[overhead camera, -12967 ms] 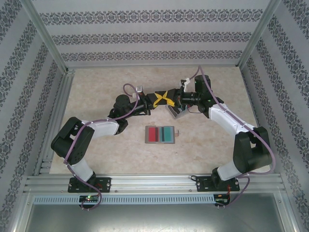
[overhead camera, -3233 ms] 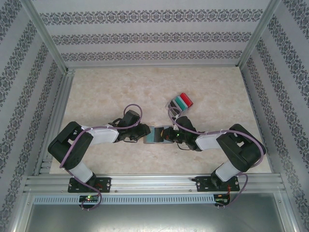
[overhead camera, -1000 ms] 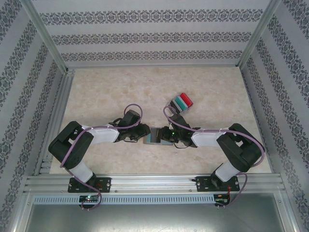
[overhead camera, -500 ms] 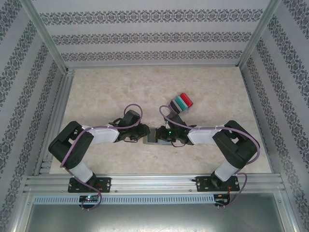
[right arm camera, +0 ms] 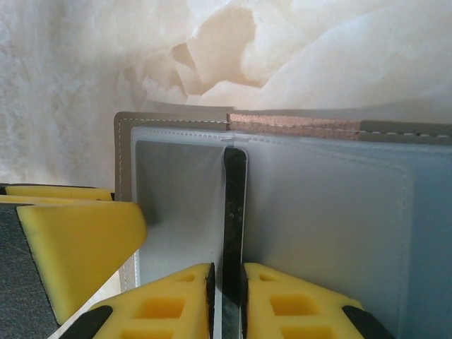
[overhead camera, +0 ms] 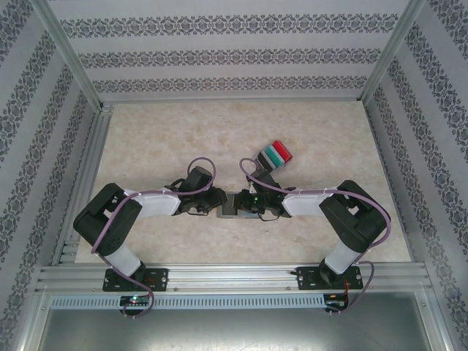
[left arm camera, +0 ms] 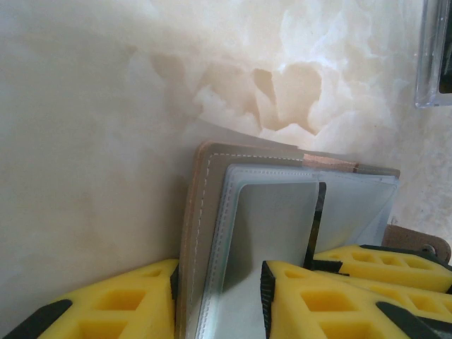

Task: Put the credit cards into the card holder
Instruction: Insert the credit card into the card slot.

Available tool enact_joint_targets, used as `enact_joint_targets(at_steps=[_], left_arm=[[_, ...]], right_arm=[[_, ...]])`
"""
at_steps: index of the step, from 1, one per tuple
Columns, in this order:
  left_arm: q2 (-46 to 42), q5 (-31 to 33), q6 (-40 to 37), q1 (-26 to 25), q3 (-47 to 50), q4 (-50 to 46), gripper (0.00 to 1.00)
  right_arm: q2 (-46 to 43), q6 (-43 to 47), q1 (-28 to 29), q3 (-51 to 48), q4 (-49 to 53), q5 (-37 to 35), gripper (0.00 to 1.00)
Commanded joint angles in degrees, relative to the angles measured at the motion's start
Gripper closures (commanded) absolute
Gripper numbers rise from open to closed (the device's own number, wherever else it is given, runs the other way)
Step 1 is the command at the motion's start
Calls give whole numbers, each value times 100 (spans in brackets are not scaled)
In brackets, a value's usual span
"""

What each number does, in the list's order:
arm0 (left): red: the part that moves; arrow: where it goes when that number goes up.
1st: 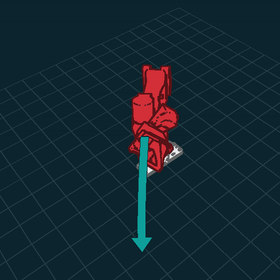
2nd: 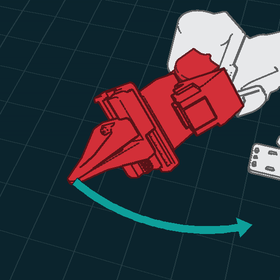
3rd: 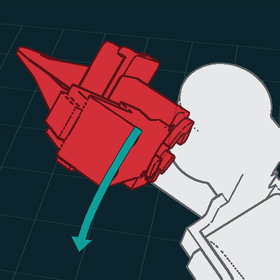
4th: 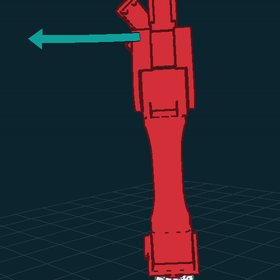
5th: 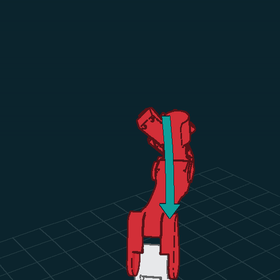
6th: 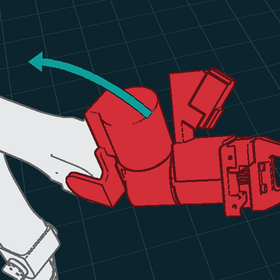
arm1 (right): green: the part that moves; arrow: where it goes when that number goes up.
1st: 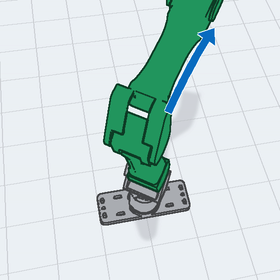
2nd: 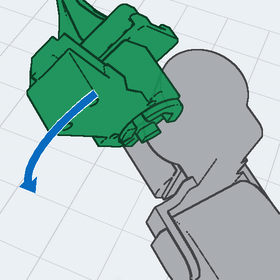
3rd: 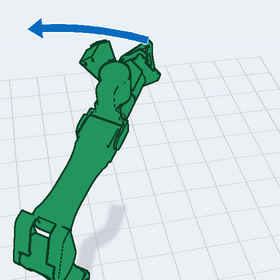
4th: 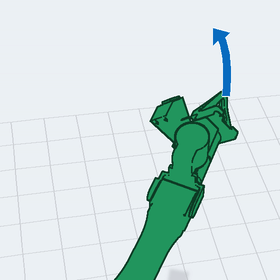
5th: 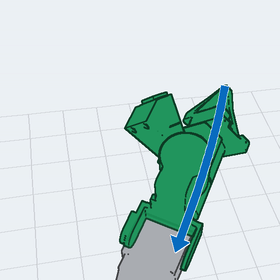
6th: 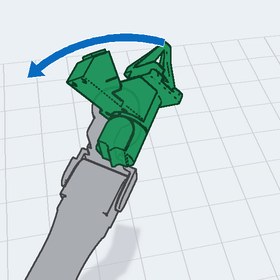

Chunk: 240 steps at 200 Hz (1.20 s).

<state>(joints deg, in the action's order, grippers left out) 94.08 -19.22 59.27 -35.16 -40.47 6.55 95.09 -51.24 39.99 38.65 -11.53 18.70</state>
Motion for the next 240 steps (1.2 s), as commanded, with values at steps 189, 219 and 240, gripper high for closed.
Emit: enact_joint_targets(at_steps=[189,219,240], left_arm=[[-225,210,-75,-61,-27,-198,60],[-181,172,-72,-61,-23,-143,60],[-138,124,-64,-66,-25,-82,61]], right_arm=[[272,314,-78,407,385,397,90],[223,388,7,537,524,335,93],[220,419,53,619,502,355,91]])
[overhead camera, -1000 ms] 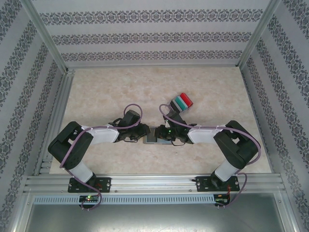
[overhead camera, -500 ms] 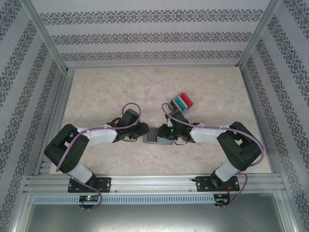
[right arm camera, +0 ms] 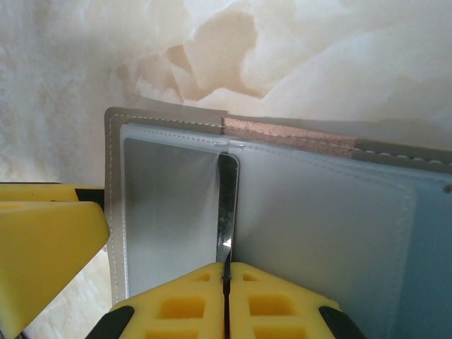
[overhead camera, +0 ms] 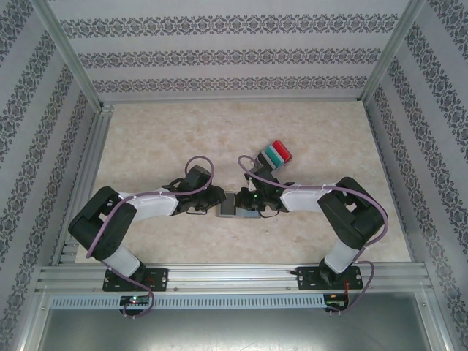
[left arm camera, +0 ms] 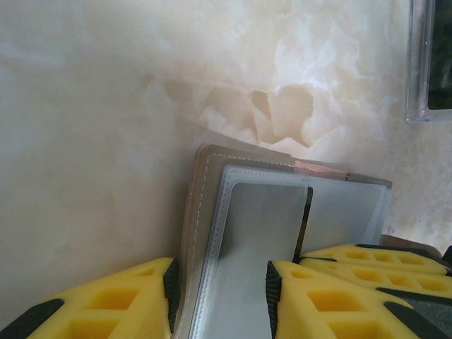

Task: Put the credit cards into the card holder
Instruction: Insert the credit card into the card slot, then touch the card holder at the center of the table.

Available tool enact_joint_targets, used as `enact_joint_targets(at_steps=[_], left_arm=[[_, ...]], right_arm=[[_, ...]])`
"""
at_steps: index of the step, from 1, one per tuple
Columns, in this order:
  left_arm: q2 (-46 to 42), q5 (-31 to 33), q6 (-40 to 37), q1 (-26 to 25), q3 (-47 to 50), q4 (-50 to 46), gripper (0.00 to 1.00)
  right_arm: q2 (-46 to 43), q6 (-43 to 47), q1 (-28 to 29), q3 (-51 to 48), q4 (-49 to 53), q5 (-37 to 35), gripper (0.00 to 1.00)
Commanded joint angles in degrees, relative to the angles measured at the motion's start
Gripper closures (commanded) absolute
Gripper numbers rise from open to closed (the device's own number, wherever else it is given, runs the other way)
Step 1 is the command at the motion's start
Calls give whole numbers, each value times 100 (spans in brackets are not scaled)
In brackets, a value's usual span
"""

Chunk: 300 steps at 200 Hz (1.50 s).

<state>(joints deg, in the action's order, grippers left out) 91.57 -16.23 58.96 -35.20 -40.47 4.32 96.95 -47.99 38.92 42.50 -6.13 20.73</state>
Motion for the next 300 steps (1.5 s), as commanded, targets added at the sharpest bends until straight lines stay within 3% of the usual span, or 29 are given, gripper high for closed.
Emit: enact_joint_targets(at_steps=[1,47,114,145,185,252,300], left_arm=[[119,-181,-34,-64,-28,145,61],[106,-192,32,-57,42,204,61],[-728,758,-176,-57,23,-786,56],[-550,141,-472,-79,-227,-426,59],[213,-654,-228,-163,-463,444,62],[653,-370,-113,-193,-424,125,65],[653,-108,-3,-189,-80,62,66]], right_arm=[[39,99,164,247,-24,155,91],[172,96,180,338,26,187,88],[-677,468,-25,127,845,-367,84],[-588,486,-136,92,971,-387,86],[-436,544,-204,141,943,-208,88],[-5,605,-218,184,1223,-342,89],[-397,745,-384,-134,1678,-813,90]])
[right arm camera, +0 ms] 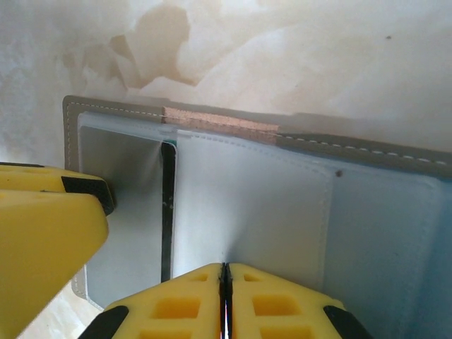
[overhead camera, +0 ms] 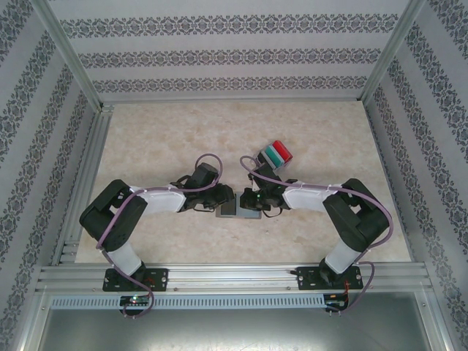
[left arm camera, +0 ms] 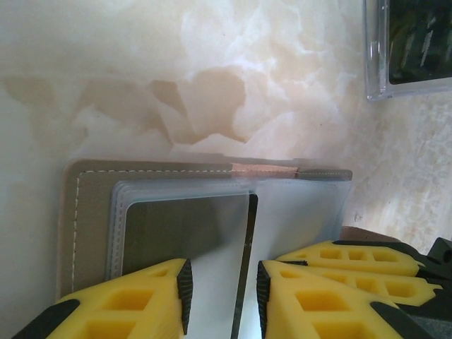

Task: Put the credit cards into the card holder
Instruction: Touch the card holder at the center of the table.

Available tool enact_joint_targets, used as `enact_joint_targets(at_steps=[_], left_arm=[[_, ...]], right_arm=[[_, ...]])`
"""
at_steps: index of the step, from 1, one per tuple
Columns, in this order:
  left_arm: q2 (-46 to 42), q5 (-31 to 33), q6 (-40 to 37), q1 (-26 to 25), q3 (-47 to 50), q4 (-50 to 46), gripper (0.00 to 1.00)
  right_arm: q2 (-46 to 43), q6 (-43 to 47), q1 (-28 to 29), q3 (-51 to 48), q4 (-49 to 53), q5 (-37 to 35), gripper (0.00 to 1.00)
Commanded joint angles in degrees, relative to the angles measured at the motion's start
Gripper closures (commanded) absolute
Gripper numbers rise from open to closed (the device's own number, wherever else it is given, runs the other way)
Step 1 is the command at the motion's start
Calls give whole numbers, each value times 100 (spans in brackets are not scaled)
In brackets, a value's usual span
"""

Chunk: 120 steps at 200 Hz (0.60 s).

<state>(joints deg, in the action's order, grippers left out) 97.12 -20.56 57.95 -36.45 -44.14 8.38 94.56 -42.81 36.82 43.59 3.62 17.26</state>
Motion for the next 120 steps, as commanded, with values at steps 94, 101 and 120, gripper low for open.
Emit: enact_joint_targets(at_steps=[94,101,120], left_arm=[[16,94,-30,-67,160,-176,62],[-36,67,-37,-73,132,-154,61],[-220,28,-137,-66,-42,-219,57]], right_arm=[[-1040,557,-353,91,1030,-412,84],[-1184,589,-375,136,1109,-550,83],[-1652,956,-542,321,1427,-1106,78]])
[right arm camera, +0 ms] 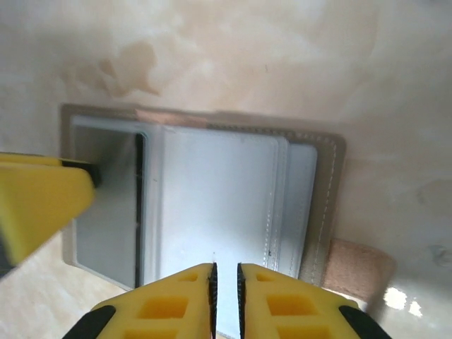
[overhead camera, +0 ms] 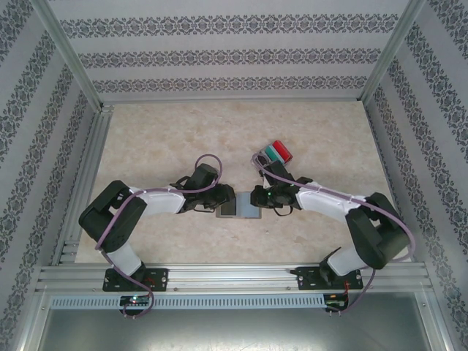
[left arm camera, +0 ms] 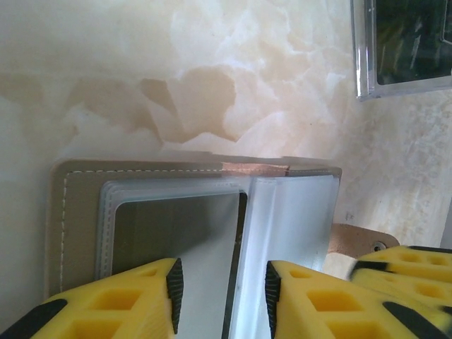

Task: Put the credit cards into the card holder
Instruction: Touch the card holder at the center of the table.

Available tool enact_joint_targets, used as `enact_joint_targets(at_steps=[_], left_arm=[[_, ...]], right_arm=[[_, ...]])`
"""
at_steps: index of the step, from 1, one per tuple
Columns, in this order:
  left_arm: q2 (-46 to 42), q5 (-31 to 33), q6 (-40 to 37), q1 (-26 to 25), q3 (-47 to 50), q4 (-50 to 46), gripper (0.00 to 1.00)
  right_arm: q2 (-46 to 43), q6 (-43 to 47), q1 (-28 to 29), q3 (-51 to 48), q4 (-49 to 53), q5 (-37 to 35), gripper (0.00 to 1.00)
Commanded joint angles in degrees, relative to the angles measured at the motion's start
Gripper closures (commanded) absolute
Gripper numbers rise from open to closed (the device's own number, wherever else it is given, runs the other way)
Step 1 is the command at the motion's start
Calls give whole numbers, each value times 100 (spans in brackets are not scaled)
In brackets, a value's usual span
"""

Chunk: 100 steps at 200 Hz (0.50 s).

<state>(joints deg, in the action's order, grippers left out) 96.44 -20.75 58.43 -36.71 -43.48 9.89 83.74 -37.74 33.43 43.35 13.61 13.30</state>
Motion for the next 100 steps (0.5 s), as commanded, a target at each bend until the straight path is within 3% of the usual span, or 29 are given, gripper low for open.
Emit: enact_joint_targets(at_steps=[1,34,55,100], left_arm=[[-161,46,-193,-43,-121,-389,57],[-277,128,-483,-38,-738,-773,53],[-80,107,-596,-38,-1133,-926,52],[281,-171,-377,-38,-1407,-560,49]], right_arm=[[-592,468,-213,356,448,-743,77],[-1039,1469,-930,889,941,-1386,56],[-691,1973,-1506,1597,1545,-1286,57],[362,2349,-2391,2645,1780,-627,44]])
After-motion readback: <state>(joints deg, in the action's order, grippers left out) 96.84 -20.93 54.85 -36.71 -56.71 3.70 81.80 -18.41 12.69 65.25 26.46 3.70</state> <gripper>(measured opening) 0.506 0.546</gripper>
